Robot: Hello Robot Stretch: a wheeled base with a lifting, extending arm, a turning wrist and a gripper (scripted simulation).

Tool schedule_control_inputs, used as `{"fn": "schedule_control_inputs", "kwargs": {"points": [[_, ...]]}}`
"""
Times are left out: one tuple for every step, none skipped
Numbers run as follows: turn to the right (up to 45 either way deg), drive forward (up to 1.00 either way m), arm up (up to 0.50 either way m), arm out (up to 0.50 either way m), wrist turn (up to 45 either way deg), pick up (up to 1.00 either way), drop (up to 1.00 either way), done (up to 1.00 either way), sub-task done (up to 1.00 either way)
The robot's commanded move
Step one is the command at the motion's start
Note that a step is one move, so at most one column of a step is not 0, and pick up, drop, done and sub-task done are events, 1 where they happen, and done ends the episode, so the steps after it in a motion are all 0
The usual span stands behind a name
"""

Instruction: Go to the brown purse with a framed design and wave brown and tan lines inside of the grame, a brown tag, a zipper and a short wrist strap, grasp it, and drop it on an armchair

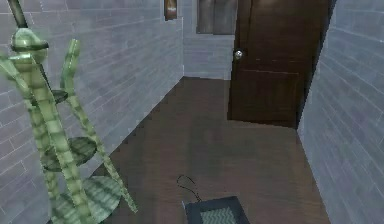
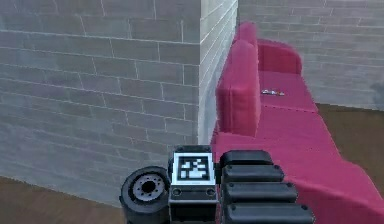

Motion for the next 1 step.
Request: {"fn": "schedule_control_inputs", "kwargs": {"points": [[33.0,0.0,0.0,0.0,0.0,0.0,0.0,0.0,0.0]]}}
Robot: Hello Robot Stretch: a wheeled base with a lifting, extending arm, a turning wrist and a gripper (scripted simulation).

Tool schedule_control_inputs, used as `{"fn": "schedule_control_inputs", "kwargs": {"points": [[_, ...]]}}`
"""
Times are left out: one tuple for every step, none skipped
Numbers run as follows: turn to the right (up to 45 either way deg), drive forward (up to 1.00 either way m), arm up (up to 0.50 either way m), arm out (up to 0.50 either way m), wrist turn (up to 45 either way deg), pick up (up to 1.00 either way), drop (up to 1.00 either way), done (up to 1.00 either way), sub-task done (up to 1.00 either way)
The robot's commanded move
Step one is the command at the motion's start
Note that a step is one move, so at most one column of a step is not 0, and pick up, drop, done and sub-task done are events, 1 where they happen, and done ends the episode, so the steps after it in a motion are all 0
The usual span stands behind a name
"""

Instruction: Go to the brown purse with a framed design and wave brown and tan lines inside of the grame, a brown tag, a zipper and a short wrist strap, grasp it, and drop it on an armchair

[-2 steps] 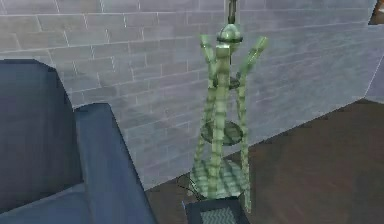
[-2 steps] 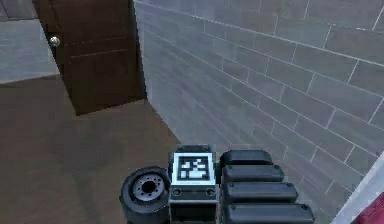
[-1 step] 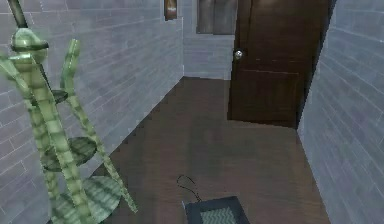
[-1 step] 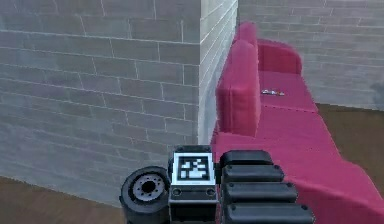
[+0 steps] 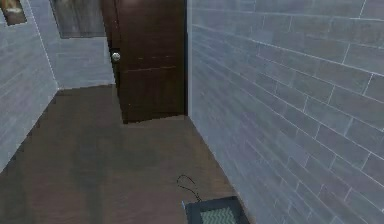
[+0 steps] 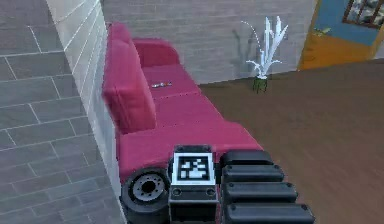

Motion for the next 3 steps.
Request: {"fn": "schedule_control_inputs", "kwargs": {"points": [[-45.0,0.0,0.0,0.0,0.0,0.0,0.0,0.0,0.0],[-33.0,0.0,0.0,0.0,0.0,0.0,0.0,0.0,0.0],[-45.0,0.0,0.0,0.0,0.0,0.0,0.0,0.0,0.0]]}}
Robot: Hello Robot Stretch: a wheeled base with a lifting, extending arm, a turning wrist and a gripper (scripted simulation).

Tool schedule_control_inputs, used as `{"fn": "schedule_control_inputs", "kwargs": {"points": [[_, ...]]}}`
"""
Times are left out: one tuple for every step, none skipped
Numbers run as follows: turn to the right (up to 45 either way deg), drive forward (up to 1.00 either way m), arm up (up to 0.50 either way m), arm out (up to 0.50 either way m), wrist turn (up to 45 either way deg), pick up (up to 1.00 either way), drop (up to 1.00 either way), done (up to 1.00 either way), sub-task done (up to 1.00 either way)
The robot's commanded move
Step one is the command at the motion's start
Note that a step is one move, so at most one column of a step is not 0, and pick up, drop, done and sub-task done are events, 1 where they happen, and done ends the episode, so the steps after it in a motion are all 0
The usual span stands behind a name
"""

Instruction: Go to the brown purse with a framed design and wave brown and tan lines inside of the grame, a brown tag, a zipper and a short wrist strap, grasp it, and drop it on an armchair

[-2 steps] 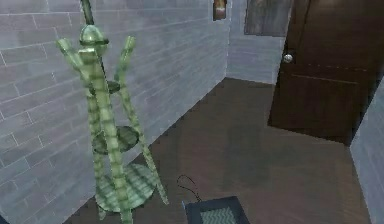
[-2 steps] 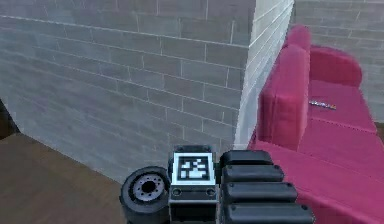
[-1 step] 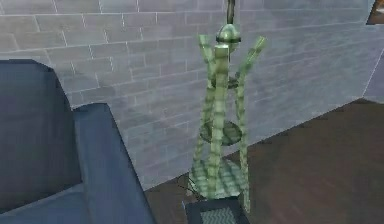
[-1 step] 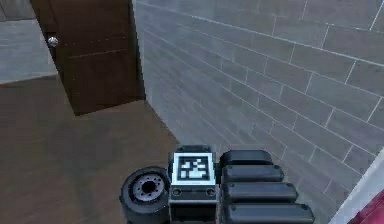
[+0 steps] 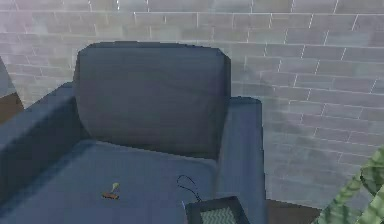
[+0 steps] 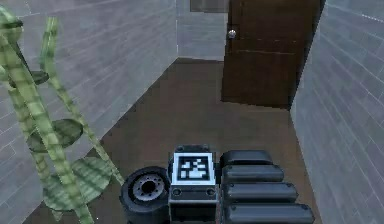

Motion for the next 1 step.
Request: {"fn": "schedule_control_inputs", "kwargs": {"points": [[-45.0,0.0,0.0,0.0,0.0,0.0,0.0,0.0,0.0]]}}
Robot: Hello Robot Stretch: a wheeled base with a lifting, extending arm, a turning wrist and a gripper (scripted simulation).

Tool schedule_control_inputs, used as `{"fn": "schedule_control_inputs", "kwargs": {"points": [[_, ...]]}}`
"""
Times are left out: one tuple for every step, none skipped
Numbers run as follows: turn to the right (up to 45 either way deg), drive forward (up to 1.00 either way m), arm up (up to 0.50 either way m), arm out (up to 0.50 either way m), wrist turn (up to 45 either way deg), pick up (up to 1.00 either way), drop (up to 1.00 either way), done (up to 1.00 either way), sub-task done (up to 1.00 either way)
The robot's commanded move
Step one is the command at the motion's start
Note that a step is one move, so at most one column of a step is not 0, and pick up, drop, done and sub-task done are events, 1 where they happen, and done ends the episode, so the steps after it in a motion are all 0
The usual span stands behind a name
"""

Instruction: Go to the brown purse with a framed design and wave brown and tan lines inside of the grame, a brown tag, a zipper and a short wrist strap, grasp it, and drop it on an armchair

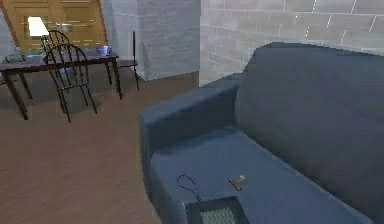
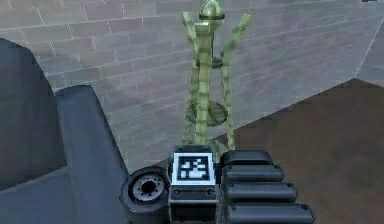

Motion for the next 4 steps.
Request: {"fn": "schedule_control_inputs", "kwargs": {"points": [[-24.0,0.0,0.0,0.0,0.0,0.0,0.0,0.0,0.0],[0.0,0.2,0.0,0.0,0.0,0.0,0.0,0.0,0.0],[-39.0,0.0,0.0,0.0,0.0,0.0,0.0,0.0,0.0],[0.0,0.0,0.0,0.38,0.0,0.0,0.0,0.0,0.0]]}}
